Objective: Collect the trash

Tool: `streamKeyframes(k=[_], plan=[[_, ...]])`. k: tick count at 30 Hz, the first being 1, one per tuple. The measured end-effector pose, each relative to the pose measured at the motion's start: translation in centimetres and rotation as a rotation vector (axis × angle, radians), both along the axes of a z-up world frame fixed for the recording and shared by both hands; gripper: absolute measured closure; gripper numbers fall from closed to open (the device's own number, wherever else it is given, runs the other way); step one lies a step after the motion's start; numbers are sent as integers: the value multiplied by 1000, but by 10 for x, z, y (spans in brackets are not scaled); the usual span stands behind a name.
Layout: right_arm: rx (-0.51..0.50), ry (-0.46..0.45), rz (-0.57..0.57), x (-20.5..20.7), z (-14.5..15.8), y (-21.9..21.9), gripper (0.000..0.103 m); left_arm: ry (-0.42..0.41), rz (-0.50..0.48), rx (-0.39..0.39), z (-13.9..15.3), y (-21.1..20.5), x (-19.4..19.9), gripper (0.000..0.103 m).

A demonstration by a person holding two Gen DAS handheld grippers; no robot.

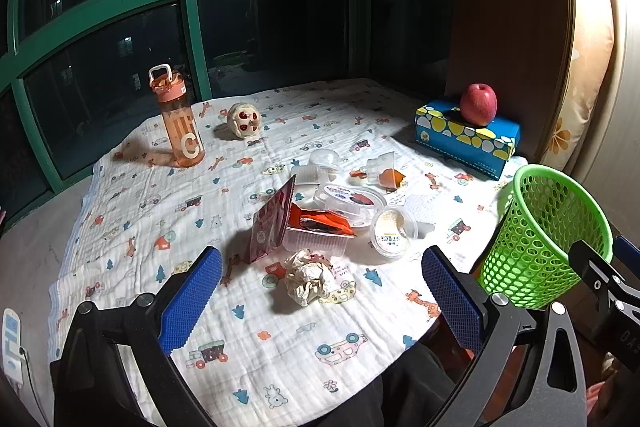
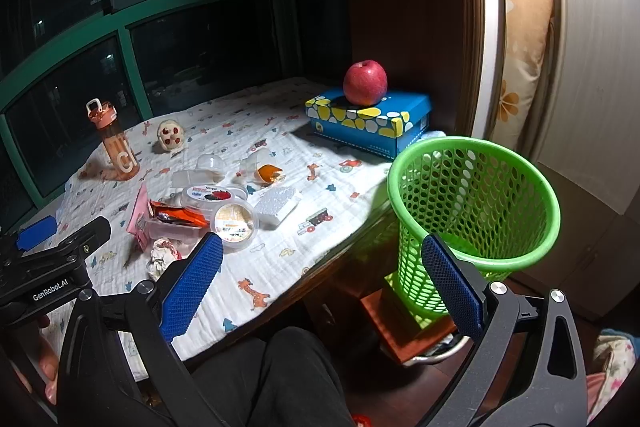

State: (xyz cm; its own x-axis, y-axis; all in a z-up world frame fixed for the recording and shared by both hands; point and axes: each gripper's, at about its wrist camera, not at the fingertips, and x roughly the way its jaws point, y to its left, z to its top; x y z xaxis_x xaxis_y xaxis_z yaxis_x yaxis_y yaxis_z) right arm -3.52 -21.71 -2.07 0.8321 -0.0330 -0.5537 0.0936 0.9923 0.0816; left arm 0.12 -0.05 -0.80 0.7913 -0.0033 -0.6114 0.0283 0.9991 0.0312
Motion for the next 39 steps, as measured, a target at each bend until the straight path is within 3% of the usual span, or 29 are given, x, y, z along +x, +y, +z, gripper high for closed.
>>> streamKeyframes(k=[39], plan=[[11, 18, -1, 3, -6, -3, 5, 8, 3, 8, -2, 1, 2, 6]])
